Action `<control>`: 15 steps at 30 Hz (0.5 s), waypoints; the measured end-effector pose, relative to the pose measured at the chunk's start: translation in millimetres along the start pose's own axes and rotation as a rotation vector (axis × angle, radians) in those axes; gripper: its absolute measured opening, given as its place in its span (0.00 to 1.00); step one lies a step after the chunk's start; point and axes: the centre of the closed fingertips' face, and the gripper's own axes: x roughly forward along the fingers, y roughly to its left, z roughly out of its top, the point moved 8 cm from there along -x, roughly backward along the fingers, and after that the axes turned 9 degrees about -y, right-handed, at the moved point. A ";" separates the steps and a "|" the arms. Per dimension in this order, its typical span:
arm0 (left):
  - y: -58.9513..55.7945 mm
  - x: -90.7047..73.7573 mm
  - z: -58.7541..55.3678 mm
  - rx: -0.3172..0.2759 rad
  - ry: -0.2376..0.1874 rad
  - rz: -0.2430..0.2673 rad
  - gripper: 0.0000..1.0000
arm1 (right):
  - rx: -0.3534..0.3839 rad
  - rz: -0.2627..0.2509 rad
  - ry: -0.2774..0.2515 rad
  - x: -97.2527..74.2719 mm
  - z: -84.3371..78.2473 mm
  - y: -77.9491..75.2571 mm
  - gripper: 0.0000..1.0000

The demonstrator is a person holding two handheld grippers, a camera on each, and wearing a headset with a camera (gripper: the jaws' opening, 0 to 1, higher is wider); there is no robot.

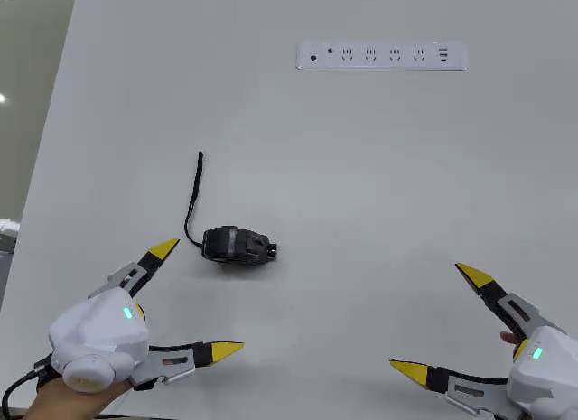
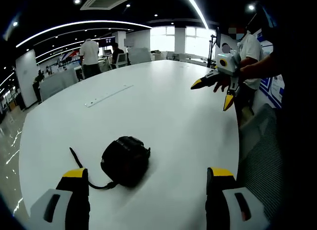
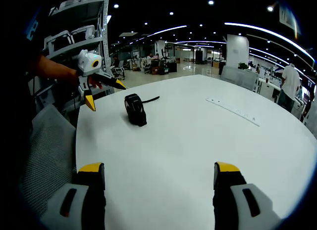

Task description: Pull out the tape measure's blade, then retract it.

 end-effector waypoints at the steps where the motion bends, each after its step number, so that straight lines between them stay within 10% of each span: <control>1: 1.2 0.9 0.2 0.002 0.001 -0.002 0.96 | -0.002 0.003 -0.002 1.4 0.7 -0.7 0.93; 15: 22.5 16.5 2.9 0.072 0.061 -0.094 0.88 | -0.035 0.098 0.001 28.9 7.2 -3.1 0.86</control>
